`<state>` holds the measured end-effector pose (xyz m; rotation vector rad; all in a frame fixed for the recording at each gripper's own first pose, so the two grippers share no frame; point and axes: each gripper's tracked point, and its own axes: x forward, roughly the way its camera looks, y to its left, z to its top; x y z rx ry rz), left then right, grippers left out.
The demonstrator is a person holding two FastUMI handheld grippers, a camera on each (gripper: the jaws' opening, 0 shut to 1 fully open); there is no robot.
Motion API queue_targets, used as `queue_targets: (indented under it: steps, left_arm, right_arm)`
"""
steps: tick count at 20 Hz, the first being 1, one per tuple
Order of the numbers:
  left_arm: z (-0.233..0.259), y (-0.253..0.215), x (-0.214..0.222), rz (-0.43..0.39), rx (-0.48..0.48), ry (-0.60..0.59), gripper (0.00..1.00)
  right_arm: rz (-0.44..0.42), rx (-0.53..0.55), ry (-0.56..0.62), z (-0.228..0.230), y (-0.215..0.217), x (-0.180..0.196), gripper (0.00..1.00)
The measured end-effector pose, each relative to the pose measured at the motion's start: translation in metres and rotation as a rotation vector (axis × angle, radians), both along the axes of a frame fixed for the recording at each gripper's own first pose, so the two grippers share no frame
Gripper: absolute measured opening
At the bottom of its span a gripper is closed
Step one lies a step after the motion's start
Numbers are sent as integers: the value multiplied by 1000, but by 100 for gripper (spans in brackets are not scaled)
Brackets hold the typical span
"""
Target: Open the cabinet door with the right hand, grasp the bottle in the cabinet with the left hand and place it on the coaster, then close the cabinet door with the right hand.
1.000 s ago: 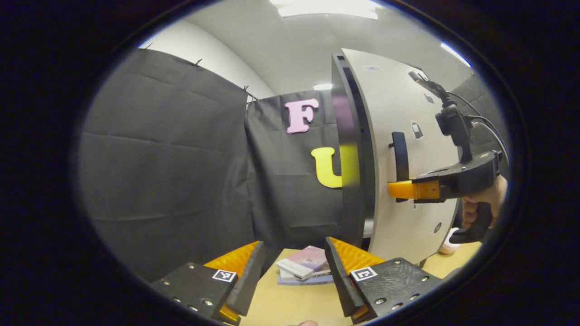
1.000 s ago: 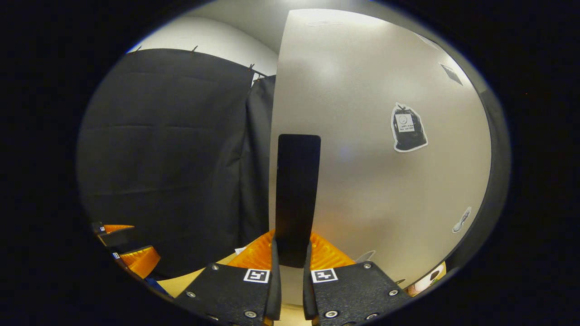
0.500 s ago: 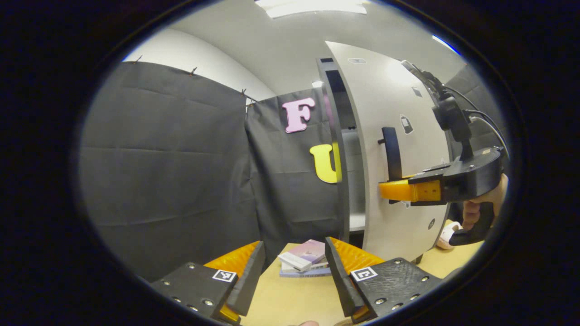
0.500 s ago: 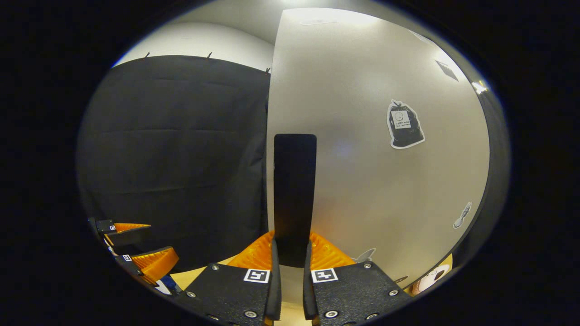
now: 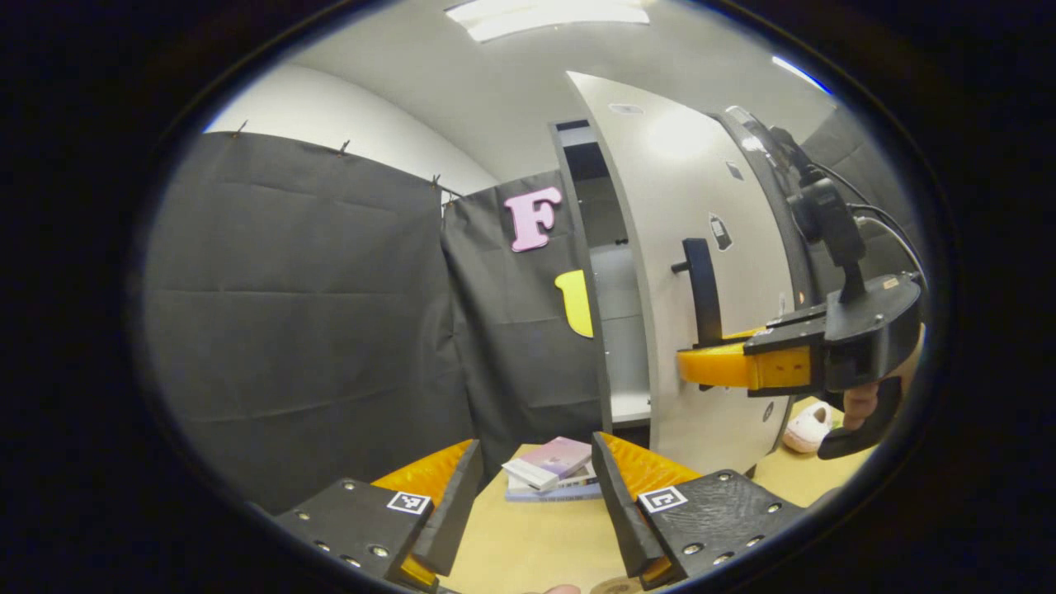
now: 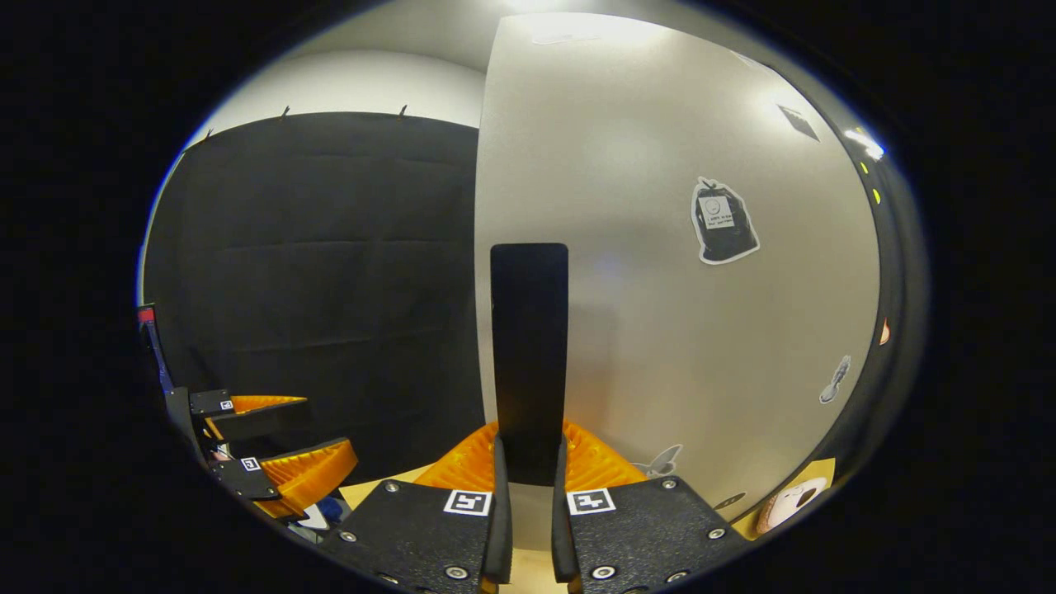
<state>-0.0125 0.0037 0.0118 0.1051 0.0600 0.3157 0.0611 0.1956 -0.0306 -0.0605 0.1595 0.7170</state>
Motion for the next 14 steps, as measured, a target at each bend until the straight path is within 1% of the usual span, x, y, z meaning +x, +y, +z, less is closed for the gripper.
queue_targets:
  steps: [2,7,8,9,10,11,12,14]
  left_arm:
    - [2,-2,1,4,5,0,70]
    - [7,-5,4,-1,11,2,70]
    - [9,-6,4,-6,14,1,76]
    - [10,-7,4,-9,17,0,76]
    - [10,-8,3,-13,17,0,73]
    - [10,-10,3,-17,13,-2,76]
    - [10,-13,4,-22,8,-3,73]
    - [10,-20,5,-29,2,-1,79]
  right_arm:
    - [19,1,1,0,-3,-3,18]
    - [58,8,-2,0,-13,-9,19]
    - [66,9,-4,-1,-15,-9,18]
    - [74,9,-5,-1,-18,-10,18]
    - [81,11,-6,-1,-19,-11,19]
    - [86,13,-5,-1,-22,-11,19]
    - [90,14,-5,-1,-24,-12,19]
    - [91,17,-8,-2,-28,-11,19]
